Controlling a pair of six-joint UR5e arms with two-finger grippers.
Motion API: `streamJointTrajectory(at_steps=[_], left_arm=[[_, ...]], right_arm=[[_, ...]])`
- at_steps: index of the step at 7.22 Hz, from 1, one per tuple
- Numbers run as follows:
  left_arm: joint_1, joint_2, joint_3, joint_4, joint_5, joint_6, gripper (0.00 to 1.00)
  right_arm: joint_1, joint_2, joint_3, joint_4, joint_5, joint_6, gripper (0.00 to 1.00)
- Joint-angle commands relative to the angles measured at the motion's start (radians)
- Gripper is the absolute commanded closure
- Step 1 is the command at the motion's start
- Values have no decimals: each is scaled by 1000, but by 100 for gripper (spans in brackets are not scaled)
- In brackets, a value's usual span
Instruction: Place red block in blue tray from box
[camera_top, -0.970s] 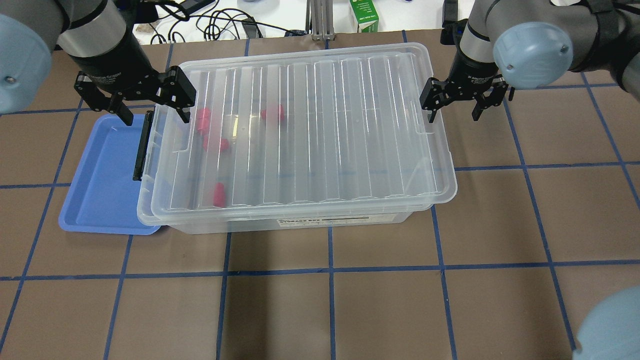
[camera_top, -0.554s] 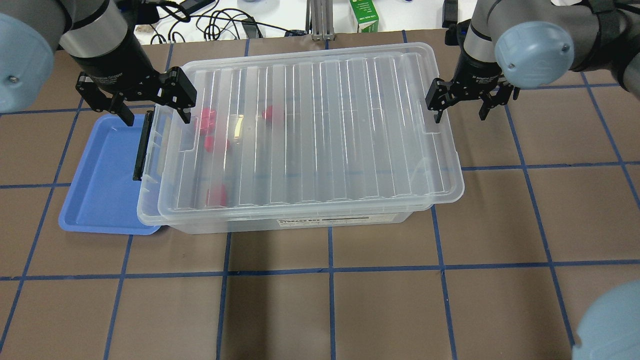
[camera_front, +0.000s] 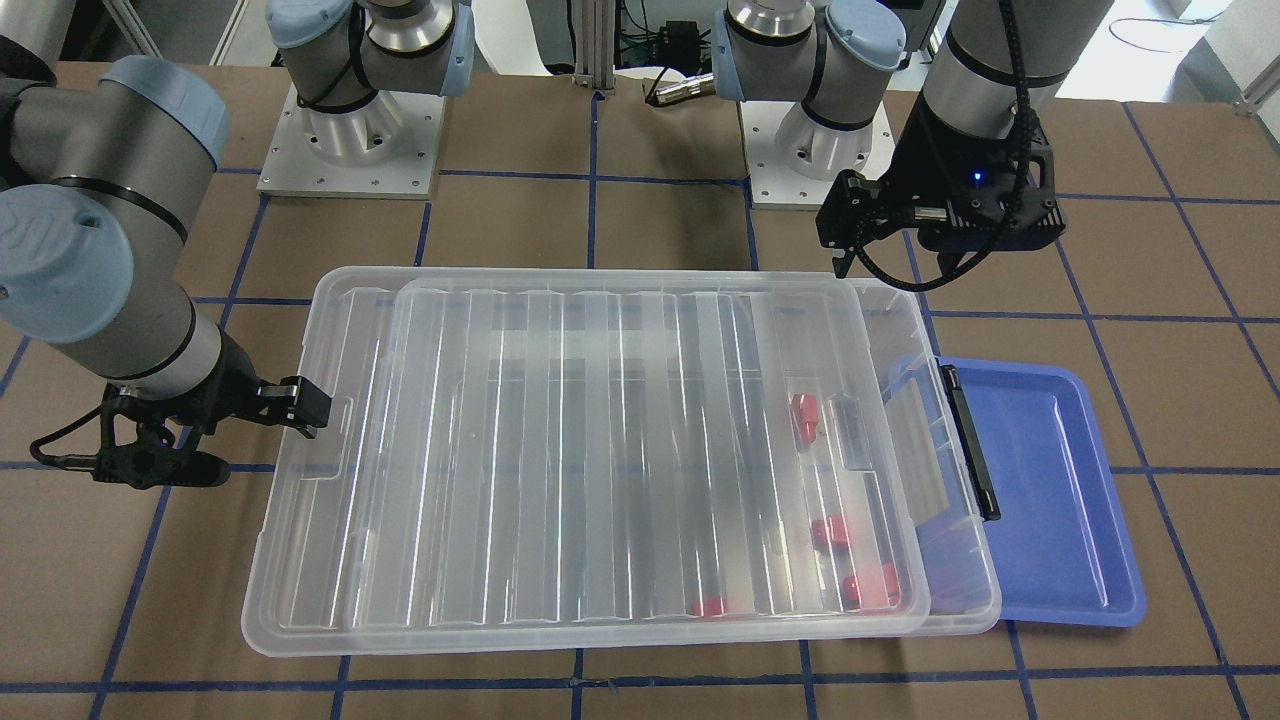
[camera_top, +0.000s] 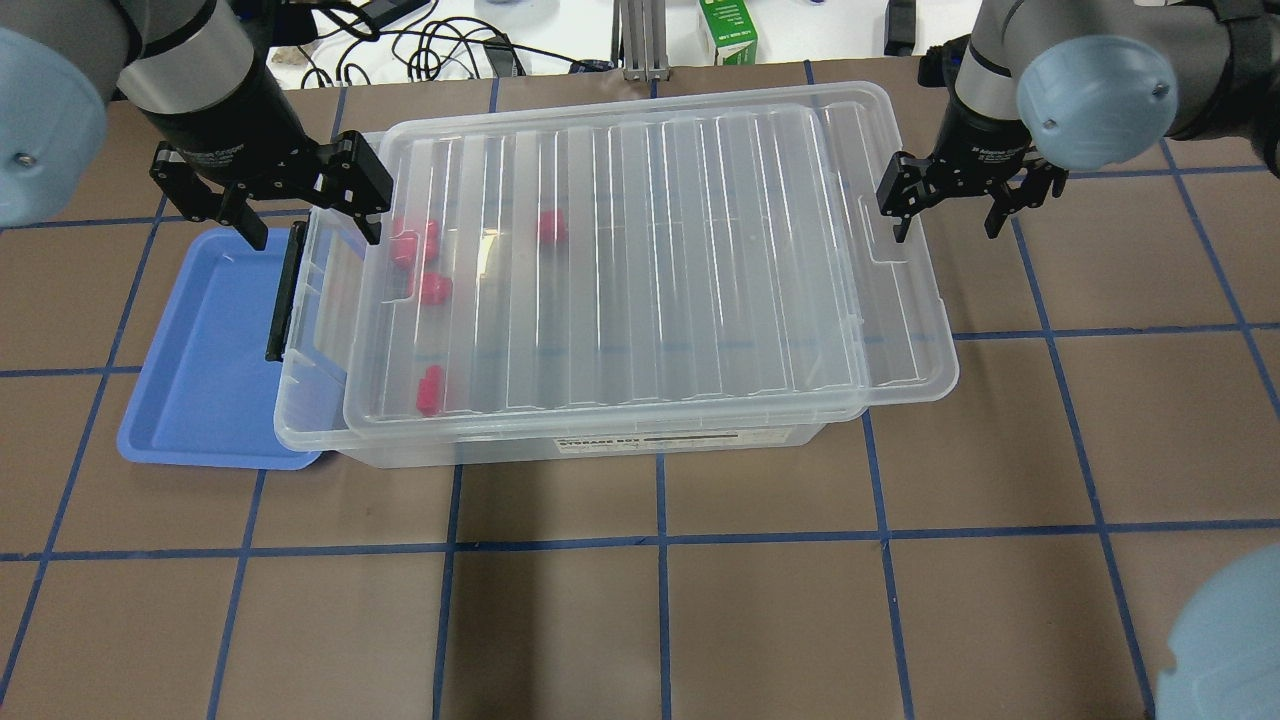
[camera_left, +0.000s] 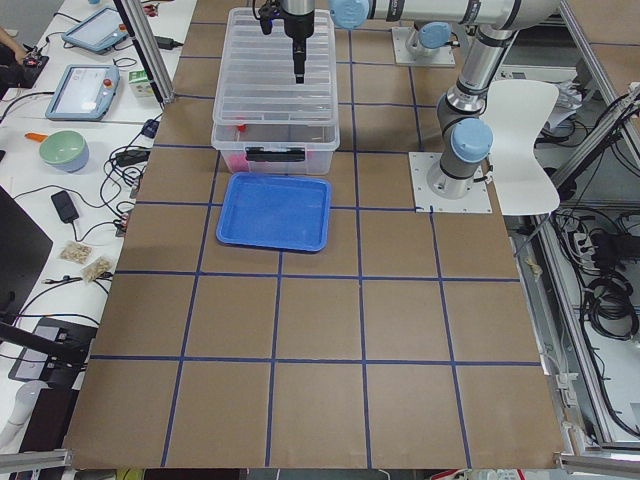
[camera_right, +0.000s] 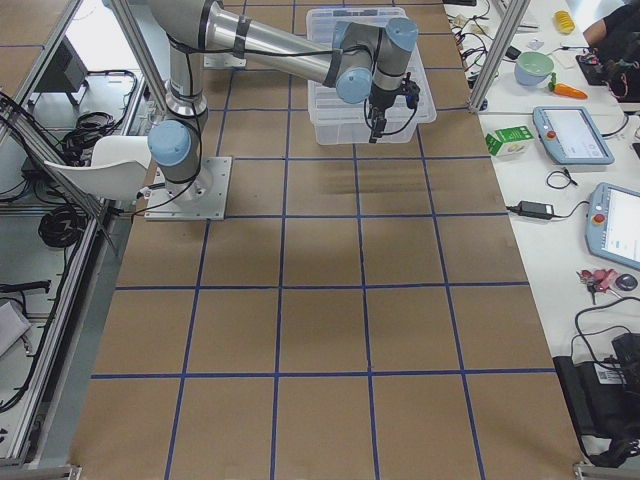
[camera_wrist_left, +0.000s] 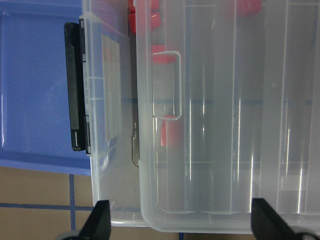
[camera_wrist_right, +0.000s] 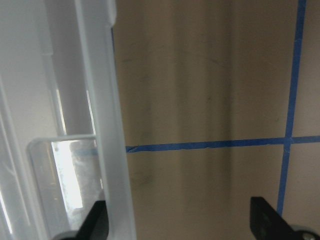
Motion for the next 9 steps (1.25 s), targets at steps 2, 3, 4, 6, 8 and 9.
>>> streamJointTrajectory(at_steps=[2,3,4,6,8,9], left_arm=[[-4,-9,0,1,-1,-3,0],[-2,2,0,1,-1,-3,0],[-2,-4,-2,1,-1,-3,0],[-2,-9,0,1,-1,-3,0],[-2,-6,0,1,-1,-3,0],[-2,-6,0,1,-1,-3,0]], right_arm=[[-20,-4,1,-1,-55,-21,0],[-22,-6,0,-2,-57,-32,0],[-23,-6,-2,-2,-63,-34,0],[-69,-6,-2,1,-78,-76,0],[-102,-6,-5,1,-85,-147,0],[-115,-6,-5,4,-88,-149,0]])
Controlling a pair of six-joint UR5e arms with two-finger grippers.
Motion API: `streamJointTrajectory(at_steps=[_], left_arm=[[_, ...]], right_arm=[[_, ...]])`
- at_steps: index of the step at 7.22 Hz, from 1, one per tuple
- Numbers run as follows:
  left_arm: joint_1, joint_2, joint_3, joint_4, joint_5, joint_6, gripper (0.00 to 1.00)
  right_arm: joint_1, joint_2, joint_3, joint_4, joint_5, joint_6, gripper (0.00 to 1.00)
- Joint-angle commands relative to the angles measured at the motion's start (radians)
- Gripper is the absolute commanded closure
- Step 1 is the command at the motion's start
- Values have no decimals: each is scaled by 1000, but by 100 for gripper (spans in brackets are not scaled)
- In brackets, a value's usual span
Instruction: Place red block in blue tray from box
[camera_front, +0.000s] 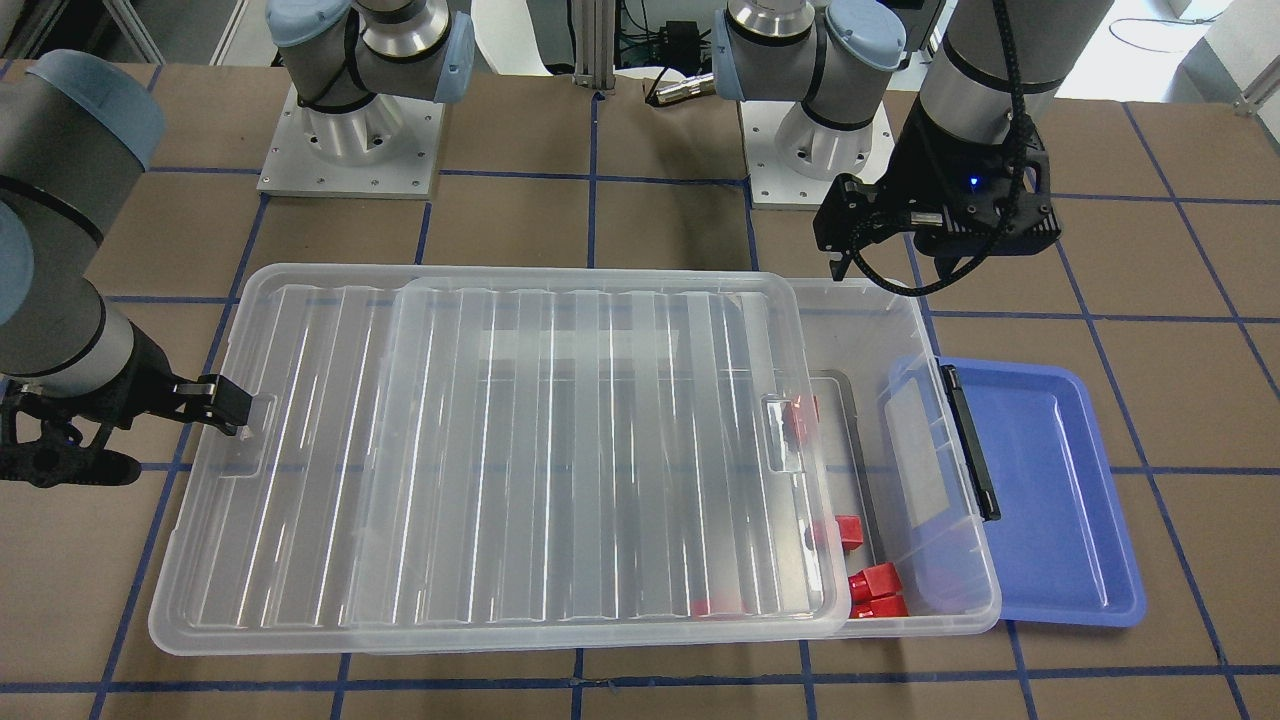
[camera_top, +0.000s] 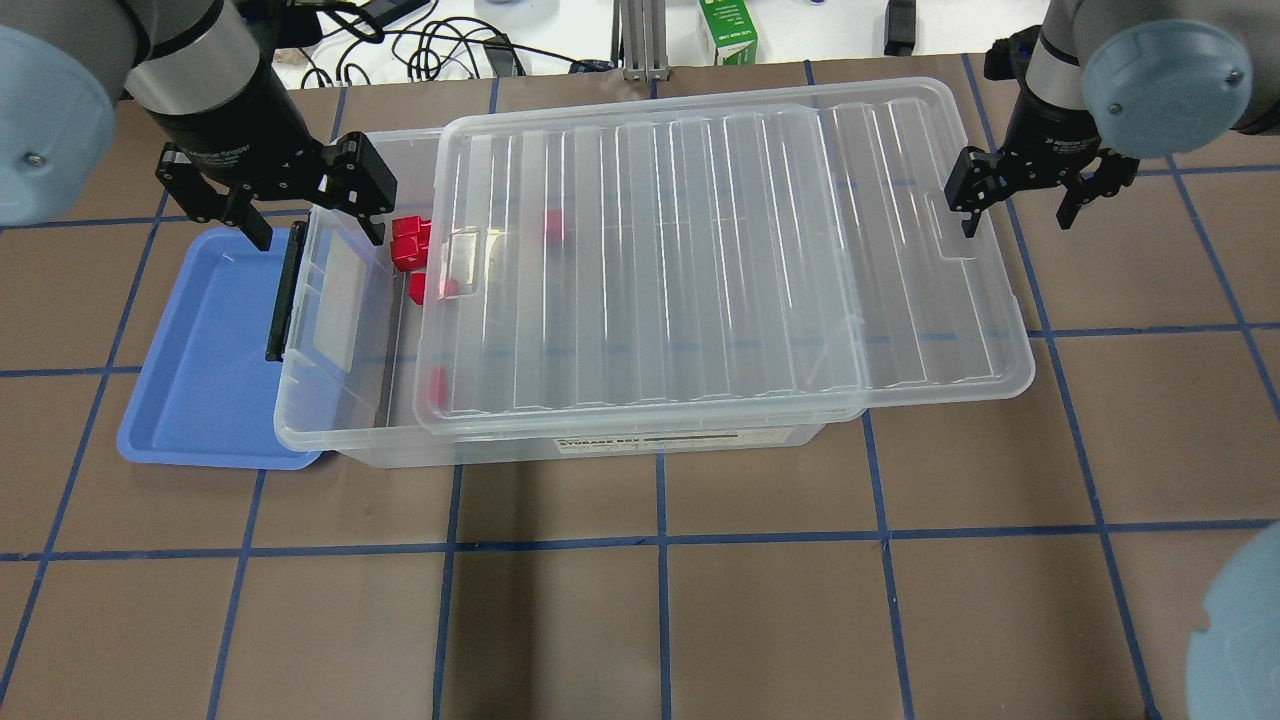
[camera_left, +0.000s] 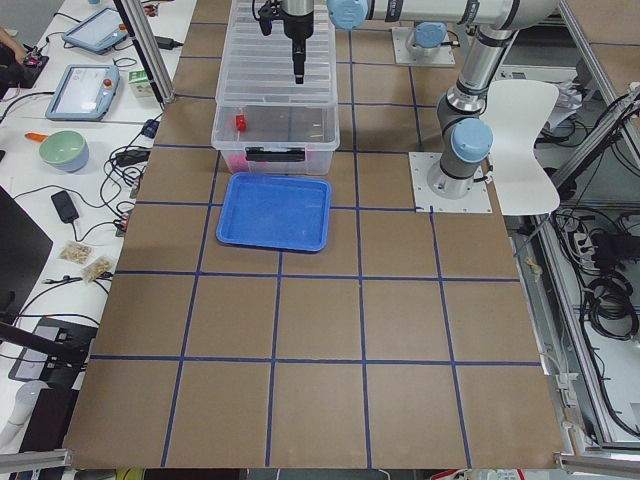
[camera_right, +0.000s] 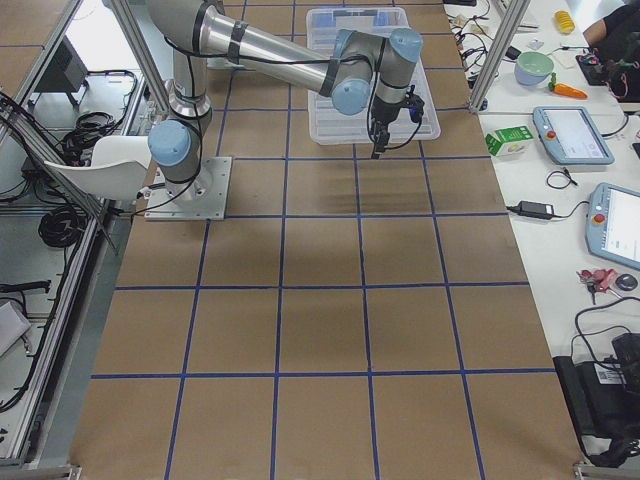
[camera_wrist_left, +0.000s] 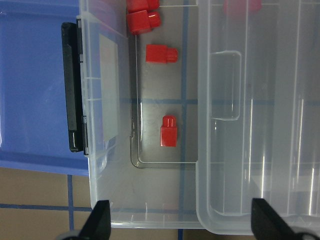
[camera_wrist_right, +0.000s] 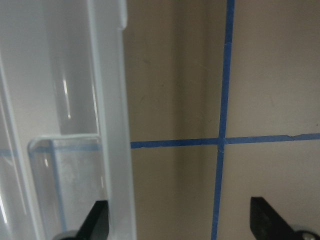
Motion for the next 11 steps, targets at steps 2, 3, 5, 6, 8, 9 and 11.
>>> streamJointTrajectory(at_steps=[2,3,5,6,8,9,11], left_arm=[[0,-3,2,1,-1,0,0],[0,-2,2,1,-1,0,0],[0,-3,0,0,-1,0,0],[0,-8,-1,0,-1,0,0],[0,-6,-1,1,-1,2,0],[0,-9,-6,0,0,9,0],[14,-17,-50,3,-1,31,0]], right_arm=[[-39,-2,-3,-1,-25,-47,0],[-44,-2,-3,-2,-28,-82,0],[-56,-2,-4,1,-25,-84,0],[-56,-3,-7,4,-22,-83,0],[-42,-37,-9,7,-7,-67,0],[-33,-66,-7,21,39,-64,0],[-32,-138,-12,129,56,-52,0]])
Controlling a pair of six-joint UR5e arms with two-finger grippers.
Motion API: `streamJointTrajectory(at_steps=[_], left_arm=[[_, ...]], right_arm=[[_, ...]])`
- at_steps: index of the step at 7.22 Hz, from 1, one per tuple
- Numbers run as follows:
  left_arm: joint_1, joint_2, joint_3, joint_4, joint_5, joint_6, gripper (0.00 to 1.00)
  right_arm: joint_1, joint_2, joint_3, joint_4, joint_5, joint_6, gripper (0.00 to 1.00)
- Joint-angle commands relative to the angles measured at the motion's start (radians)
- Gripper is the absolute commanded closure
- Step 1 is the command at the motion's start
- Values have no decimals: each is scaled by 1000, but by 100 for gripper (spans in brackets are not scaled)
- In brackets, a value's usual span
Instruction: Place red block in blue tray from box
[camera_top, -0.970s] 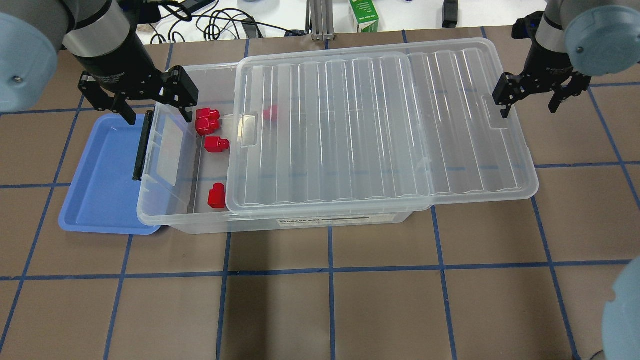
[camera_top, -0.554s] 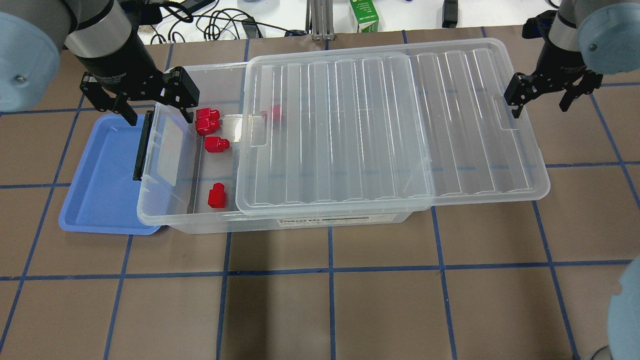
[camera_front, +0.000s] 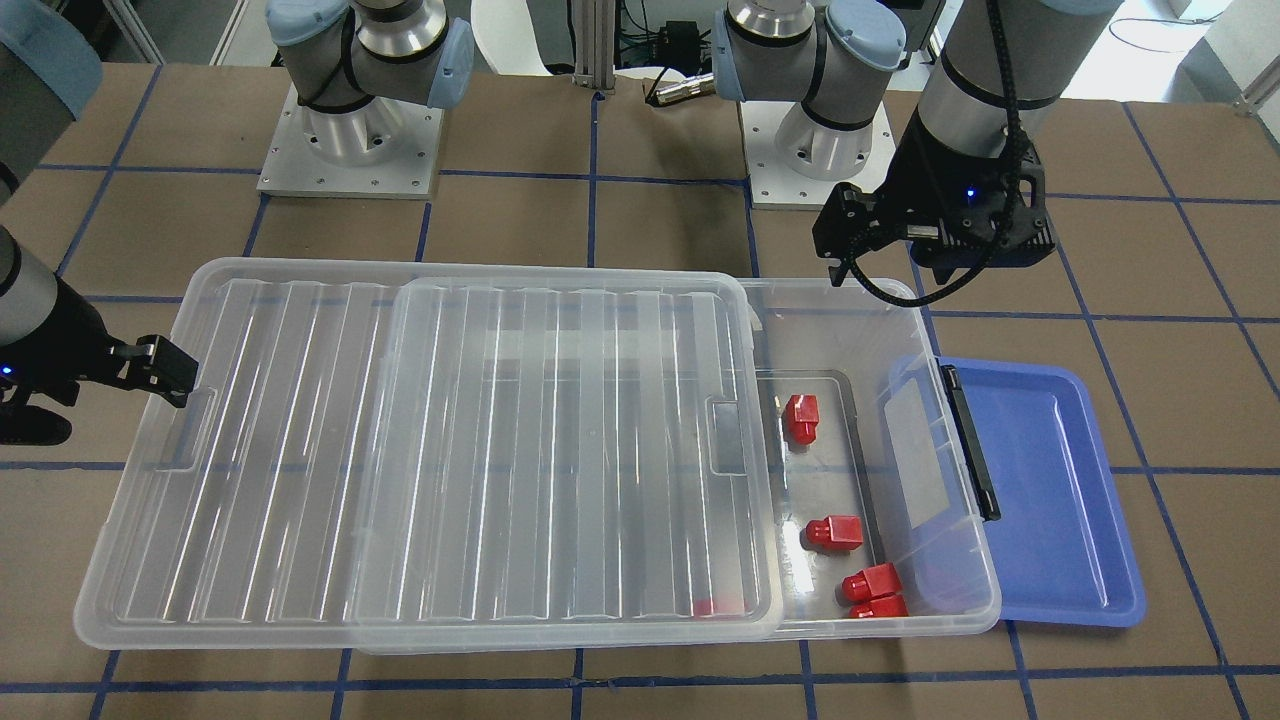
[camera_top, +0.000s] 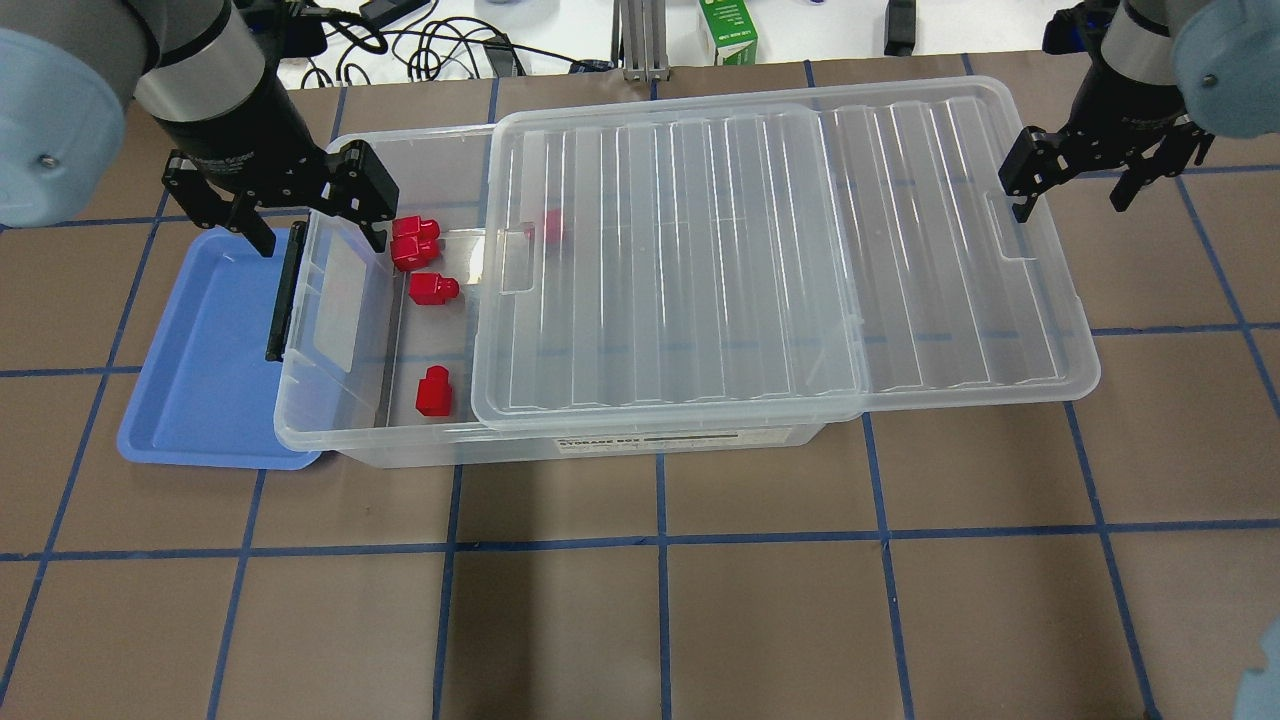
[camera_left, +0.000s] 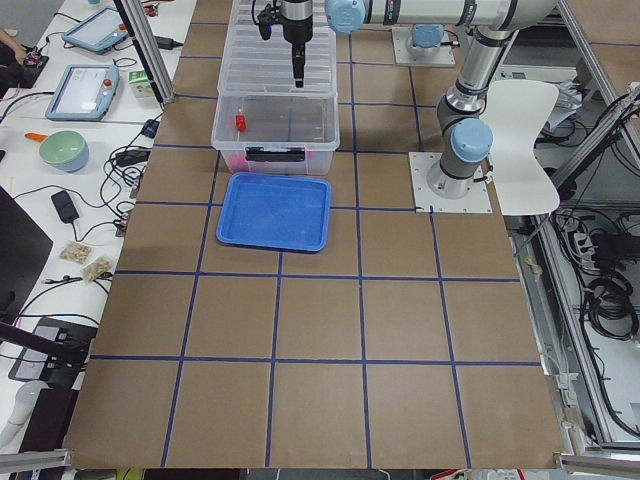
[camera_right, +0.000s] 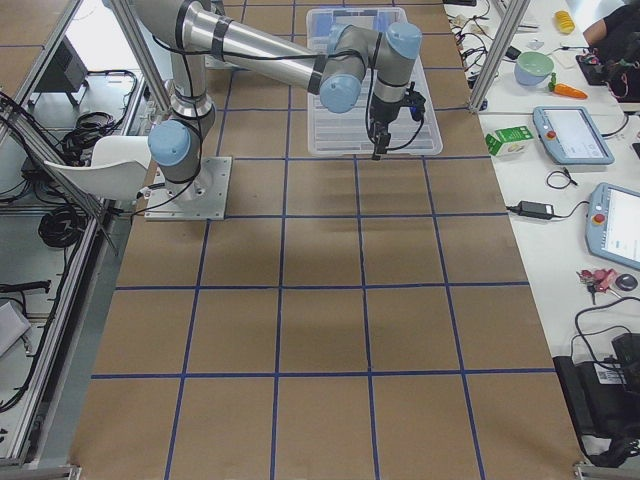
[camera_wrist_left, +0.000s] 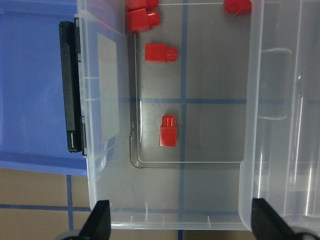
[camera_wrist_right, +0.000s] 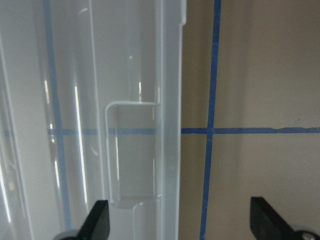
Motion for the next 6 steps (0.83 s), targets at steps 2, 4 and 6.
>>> streamJointTrajectory(at_steps=[2,4,6], left_arm=[[6,-9,-165,182,-1,53,0],[8,-18,-310,381,0,142,0],[8,-26,-347,390,-3,143,0]], right_arm=[[23,-180,-9,154,30,59,0],[27,-257,-9,250,18,109,0],[27,-266,7,266,14,110,0]])
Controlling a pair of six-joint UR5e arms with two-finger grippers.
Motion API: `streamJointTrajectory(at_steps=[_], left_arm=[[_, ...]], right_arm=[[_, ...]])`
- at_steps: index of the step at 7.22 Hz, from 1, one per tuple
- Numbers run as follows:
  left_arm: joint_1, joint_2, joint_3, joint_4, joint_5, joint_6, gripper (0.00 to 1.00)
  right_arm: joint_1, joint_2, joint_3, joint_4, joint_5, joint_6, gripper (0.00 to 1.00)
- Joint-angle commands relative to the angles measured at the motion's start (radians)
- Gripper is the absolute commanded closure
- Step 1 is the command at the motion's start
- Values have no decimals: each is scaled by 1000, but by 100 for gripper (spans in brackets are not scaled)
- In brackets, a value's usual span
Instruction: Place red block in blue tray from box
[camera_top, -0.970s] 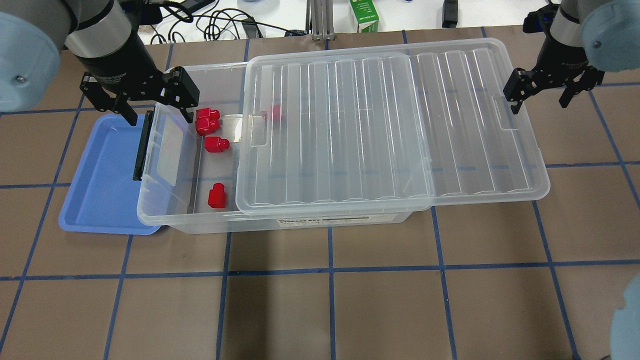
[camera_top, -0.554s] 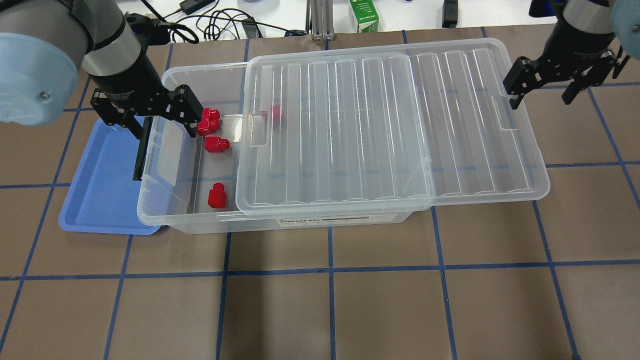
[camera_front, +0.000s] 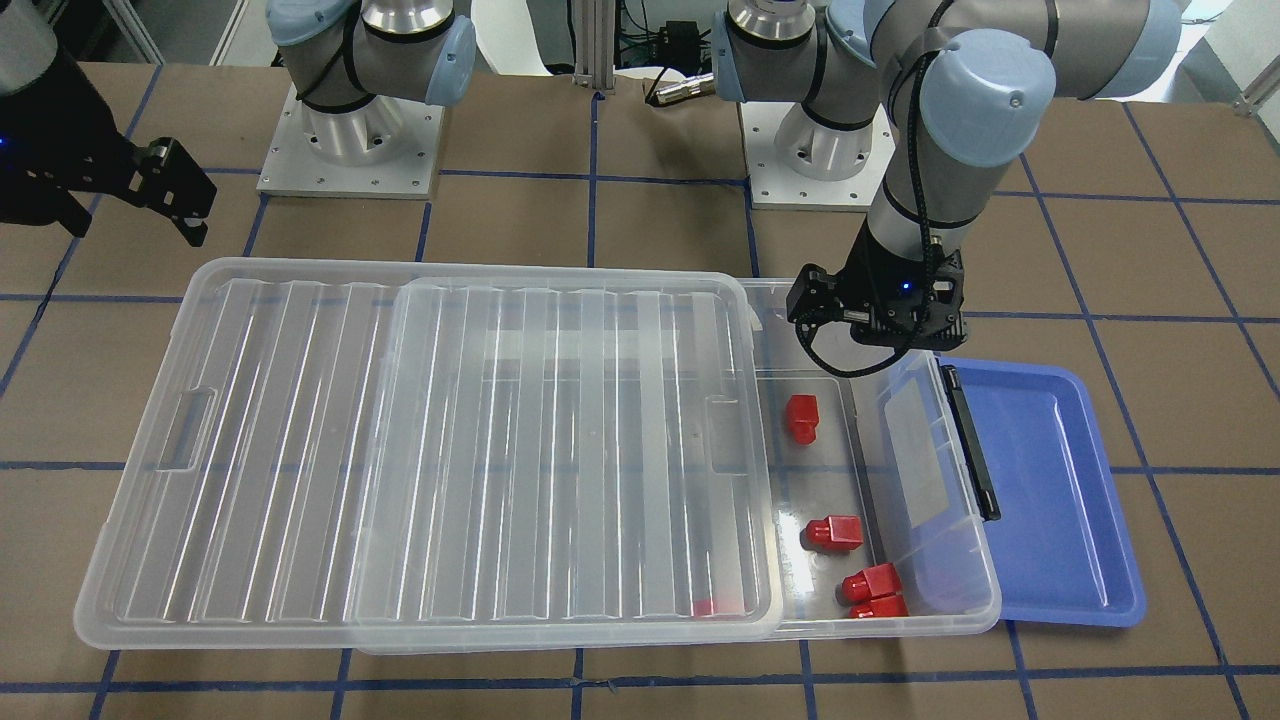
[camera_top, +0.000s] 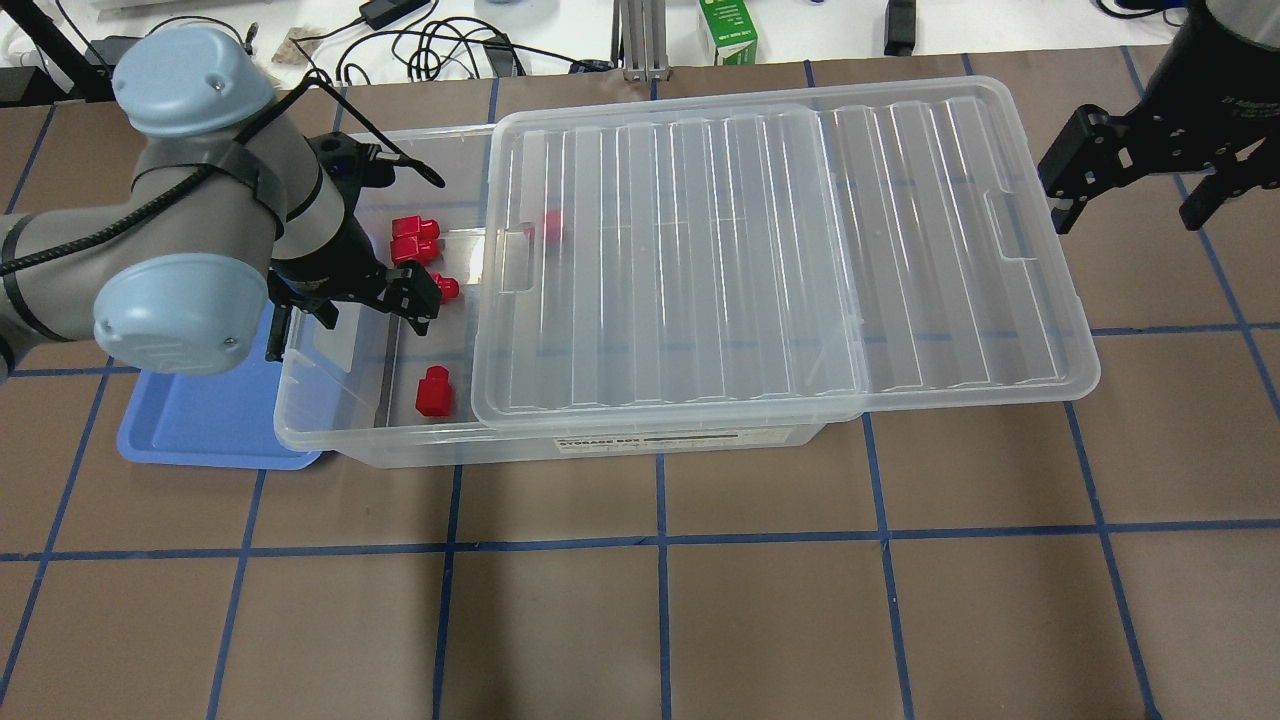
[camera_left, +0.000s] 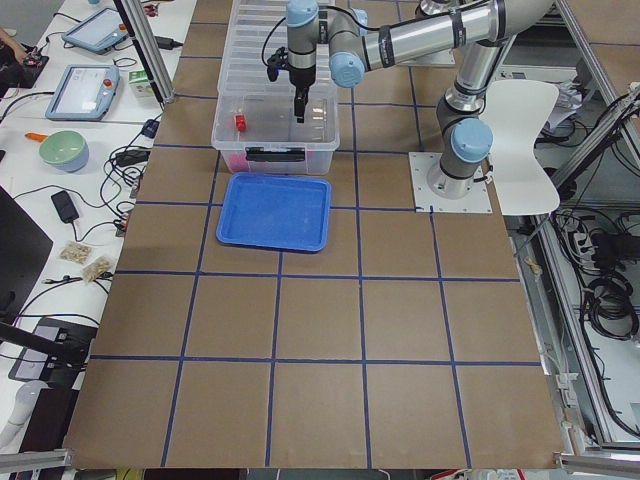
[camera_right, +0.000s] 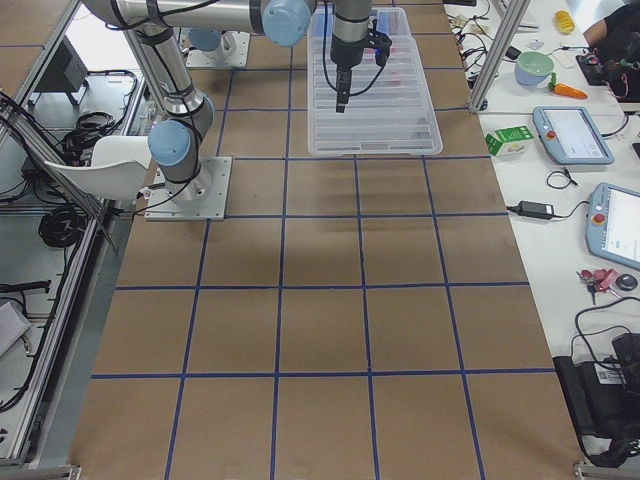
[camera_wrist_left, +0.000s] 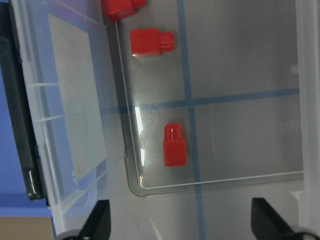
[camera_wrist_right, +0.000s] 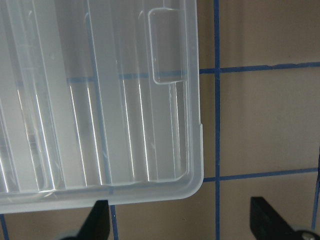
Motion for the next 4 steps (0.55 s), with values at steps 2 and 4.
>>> streamJointTrajectory(at_steps=[2,4], left_arm=[[0,-18,-38,19,-5,18,0],[2,-49,-40,59,-52,20,0]], right_arm=[[-1,-8,3,7,9,1,0],[-2,-11,-8,13,-1,3,0]])
